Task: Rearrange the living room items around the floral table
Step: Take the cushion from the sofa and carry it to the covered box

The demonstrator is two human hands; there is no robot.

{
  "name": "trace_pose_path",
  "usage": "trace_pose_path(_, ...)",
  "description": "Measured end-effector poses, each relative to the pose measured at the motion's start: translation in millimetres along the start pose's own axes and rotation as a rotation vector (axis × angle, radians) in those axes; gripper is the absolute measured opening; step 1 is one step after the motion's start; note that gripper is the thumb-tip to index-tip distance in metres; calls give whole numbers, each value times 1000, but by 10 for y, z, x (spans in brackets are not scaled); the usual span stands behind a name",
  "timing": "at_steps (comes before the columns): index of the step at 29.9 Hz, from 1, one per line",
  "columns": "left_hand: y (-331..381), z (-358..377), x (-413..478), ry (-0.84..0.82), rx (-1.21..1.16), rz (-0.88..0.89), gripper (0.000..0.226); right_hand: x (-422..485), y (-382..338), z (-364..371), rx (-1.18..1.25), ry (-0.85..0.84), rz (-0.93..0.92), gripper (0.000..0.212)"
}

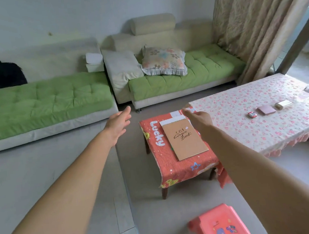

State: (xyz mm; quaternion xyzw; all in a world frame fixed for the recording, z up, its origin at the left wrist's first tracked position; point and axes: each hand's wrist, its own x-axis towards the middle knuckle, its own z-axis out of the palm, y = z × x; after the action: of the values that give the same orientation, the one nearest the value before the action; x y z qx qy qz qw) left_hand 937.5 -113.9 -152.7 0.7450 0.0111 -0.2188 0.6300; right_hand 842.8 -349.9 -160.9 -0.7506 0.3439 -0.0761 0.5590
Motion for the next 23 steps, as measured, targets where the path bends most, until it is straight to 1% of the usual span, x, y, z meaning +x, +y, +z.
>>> trace_pose_path(2,73,-279,244,-29,15,18,55,111,-166,321,-1,15,-17,55)
trace_pose_path(5,101,-538,596,-24,27,4,51,310,-377,640,-36,30,-25,42)
trace_pose_path(6,91,-612,734,-34,30,0,51,419,-410,737,-26,45,-19,42)
trace_pose_path(9,84,-844,1143,-54,23,-17,50,760,-444,1032,-27,72,36,53)
trace_pose_path(13,326,-1145,2022,17,35,7,50,1414,-534,1522,-54,82,77,54)
trace_pose_path(14,506,-1211,2412,19,39,9,51,1732,-679,1717,-22,101,77,55)
trace_pose_path(15,543,-1200,2515,11,56,17,50,1791,-696,1792,-34,106,85,56)
trace_pose_path(16,741,-1234,2846,-8,57,11,49,2067,-899,1981,-7,110,92,57)
trace_pose_path(17,753,-1218,2942,-34,78,18,47,2132,-920,2098,24,120,107,57)
trace_pose_path(18,928,-1249,3255,-49,78,19,46,2392,-1157,2287,48,121,92,57)
trace_pose_path(19,941,-1244,3322,-66,88,24,47,2453,-1202,2398,59,92,87,57)
trace_pose_path(23,1314,-1418,4177,-66,96,35,53,3172,-1898,2948,63,27,21,52)
